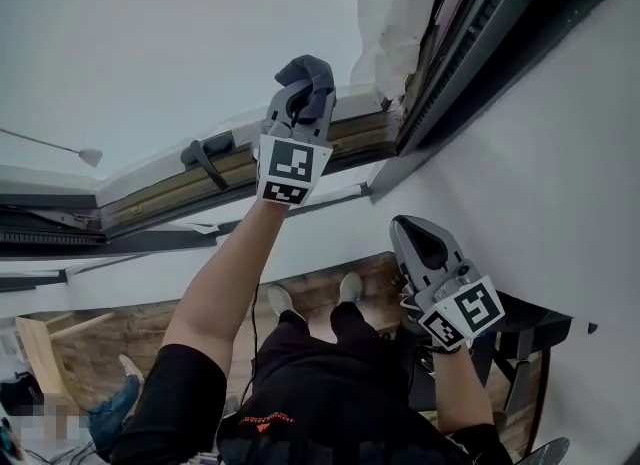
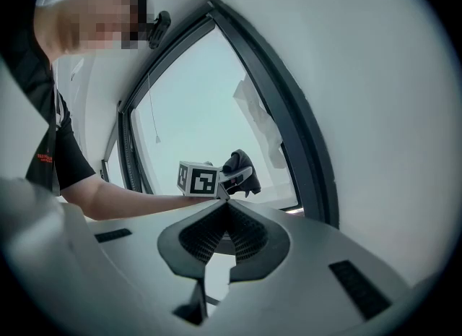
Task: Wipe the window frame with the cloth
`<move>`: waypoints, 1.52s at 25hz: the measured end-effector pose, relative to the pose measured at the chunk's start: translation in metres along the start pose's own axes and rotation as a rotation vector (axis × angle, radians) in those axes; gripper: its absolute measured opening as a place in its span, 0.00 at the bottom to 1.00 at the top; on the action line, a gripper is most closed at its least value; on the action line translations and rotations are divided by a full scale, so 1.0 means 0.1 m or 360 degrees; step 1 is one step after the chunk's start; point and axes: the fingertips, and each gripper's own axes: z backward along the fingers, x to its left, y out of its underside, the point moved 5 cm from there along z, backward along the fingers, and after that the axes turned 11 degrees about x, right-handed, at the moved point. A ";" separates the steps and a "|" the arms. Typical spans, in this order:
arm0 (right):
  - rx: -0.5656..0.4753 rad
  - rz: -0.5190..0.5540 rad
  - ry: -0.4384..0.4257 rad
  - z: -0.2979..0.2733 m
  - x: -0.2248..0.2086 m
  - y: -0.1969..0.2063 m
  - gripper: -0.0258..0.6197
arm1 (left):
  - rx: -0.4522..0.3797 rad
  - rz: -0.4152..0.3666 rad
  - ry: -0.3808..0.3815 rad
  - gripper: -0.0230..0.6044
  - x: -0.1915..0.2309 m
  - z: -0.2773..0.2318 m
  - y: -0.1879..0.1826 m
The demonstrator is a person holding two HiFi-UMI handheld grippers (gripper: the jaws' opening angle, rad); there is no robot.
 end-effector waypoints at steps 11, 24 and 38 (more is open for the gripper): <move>0.0037 0.0002 -0.0016 0.05 -0.02 0.09 0.05 | -0.0028 -0.0008 0.0080 0.11 -0.29 -0.24 -0.14; 0.0014 0.0081 -0.0073 -0.11 0.25 -0.05 0.04 | -0.0181 -0.0010 0.0123 0.11 -0.16 0.44 -0.25; 0.0004 0.0213 -0.0144 -0.58 1.24 -0.19 0.04 | -0.0238 0.0077 0.0038 0.11 0.60 2.00 0.24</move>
